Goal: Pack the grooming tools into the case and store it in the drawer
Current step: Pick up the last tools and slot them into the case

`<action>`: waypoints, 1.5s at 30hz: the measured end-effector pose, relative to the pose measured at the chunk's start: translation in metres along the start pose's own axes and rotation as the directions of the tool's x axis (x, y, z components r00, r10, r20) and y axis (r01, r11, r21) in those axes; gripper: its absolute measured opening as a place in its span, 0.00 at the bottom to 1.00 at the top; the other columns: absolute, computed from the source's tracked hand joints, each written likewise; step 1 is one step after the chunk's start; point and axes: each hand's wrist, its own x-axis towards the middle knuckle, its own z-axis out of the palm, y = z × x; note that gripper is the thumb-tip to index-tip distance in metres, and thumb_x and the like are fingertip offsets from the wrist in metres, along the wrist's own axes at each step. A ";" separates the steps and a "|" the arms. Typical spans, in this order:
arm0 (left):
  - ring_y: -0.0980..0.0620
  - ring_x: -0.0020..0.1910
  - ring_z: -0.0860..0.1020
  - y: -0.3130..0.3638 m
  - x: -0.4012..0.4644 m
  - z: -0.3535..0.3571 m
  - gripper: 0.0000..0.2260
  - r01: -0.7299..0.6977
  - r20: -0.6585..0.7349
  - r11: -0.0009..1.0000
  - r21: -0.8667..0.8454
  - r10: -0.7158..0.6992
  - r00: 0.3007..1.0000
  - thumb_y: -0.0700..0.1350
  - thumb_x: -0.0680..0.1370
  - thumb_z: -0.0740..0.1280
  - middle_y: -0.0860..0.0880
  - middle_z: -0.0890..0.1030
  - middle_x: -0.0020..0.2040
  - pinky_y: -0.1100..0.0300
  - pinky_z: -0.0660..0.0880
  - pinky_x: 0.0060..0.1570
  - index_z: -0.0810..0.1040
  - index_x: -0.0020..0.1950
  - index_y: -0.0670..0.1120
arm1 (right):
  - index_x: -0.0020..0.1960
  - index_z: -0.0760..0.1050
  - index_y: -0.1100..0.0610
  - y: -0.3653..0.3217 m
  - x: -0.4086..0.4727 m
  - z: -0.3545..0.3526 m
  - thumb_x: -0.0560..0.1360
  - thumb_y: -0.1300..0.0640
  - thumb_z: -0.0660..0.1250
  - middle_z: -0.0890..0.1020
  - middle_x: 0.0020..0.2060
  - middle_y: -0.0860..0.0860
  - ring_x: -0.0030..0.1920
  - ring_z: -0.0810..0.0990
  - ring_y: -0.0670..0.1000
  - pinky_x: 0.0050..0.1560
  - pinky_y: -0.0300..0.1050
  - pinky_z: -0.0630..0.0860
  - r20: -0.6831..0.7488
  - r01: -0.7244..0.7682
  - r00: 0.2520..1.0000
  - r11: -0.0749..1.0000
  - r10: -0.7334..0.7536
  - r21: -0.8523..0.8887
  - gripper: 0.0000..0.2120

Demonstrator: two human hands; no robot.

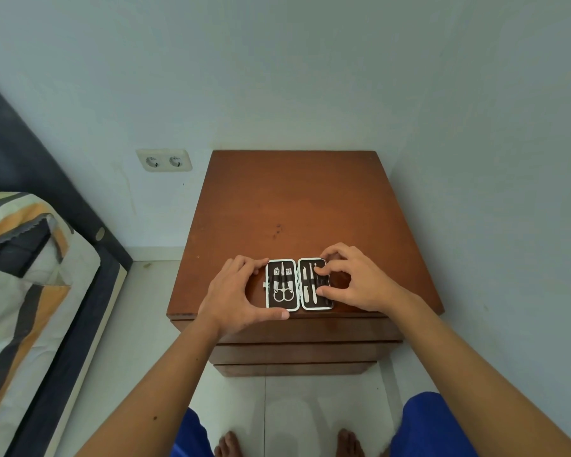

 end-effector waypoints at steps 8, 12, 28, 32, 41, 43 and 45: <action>0.61 0.58 0.70 0.001 -0.001 0.000 0.54 -0.007 -0.008 1.000 0.000 0.007 1.000 0.83 0.57 0.71 0.65 0.70 0.57 0.59 0.72 0.58 0.71 0.77 0.57 | 0.70 0.76 0.41 -0.006 0.003 -0.006 0.69 0.36 0.75 0.73 0.62 0.36 0.63 0.73 0.43 0.66 0.47 0.74 0.001 -0.055 0.998 0.996 0.055 0.063 0.31; 0.61 0.58 0.70 0.001 -0.001 0.000 0.53 -0.006 -0.006 1.000 0.005 0.006 1.000 0.82 0.58 0.71 0.64 0.71 0.58 0.58 0.72 0.58 0.71 0.77 0.57 | 0.72 0.76 0.44 -0.004 0.002 -0.006 0.70 0.35 0.73 0.73 0.63 0.37 0.66 0.72 0.43 0.70 0.49 0.71 0.011 -0.039 0.999 0.999 0.039 0.032 0.32; 0.61 0.58 0.70 0.000 -0.001 0.001 0.53 -0.004 -0.013 1.000 0.008 0.004 1.000 0.82 0.58 0.72 0.63 0.71 0.58 0.59 0.71 0.59 0.70 0.77 0.57 | 0.63 0.82 0.43 -0.002 -0.001 -0.001 0.70 0.43 0.79 0.74 0.63 0.40 0.67 0.72 0.44 0.69 0.43 0.67 -0.038 -0.039 0.998 0.994 0.043 0.098 0.23; 0.61 0.59 0.70 -0.001 -0.001 0.002 0.53 -0.005 -0.019 1.000 0.002 0.005 1.000 0.82 0.58 0.73 0.63 0.71 0.58 0.60 0.70 0.58 0.71 0.77 0.57 | 0.62 0.83 0.44 -0.002 -0.002 0.001 0.70 0.45 0.80 0.75 0.63 0.40 0.66 0.72 0.44 0.68 0.41 0.65 -0.052 -0.037 0.998 0.993 0.043 0.111 0.21; 0.61 0.59 0.70 -0.002 0.000 0.002 0.53 -0.012 -0.021 1.000 -0.005 0.012 1.000 0.82 0.58 0.72 0.63 0.71 0.58 0.60 0.71 0.58 0.71 0.77 0.56 | 0.69 0.78 0.47 -0.009 -0.007 -0.002 0.70 0.47 0.79 0.77 0.62 0.39 0.65 0.77 0.44 0.67 0.45 0.76 -0.093 -0.039 0.994 0.978 0.059 0.203 0.28; 0.61 0.59 0.70 -0.002 0.000 0.002 0.53 -0.012 -0.017 1.000 -0.007 0.012 1.000 0.82 0.58 0.72 0.63 0.71 0.58 0.59 0.71 0.58 0.71 0.78 0.56 | 0.71 0.77 0.50 -0.011 -0.011 -0.002 0.72 0.46 0.78 0.78 0.61 0.40 0.63 0.78 0.43 0.65 0.44 0.77 -0.138 -0.064 0.986 0.978 0.093 0.199 0.29; 0.61 0.59 0.70 -0.002 0.000 0.002 0.54 -0.013 -0.015 1.000 -0.008 0.013 1.000 0.82 0.58 0.72 0.63 0.71 0.59 0.58 0.72 0.59 0.71 0.78 0.56 | 0.71 0.77 0.50 -0.009 -0.017 -0.001 0.73 0.42 0.76 0.76 0.57 0.40 0.60 0.76 0.42 0.63 0.41 0.76 -0.165 -0.127 0.975 0.983 0.148 0.130 0.29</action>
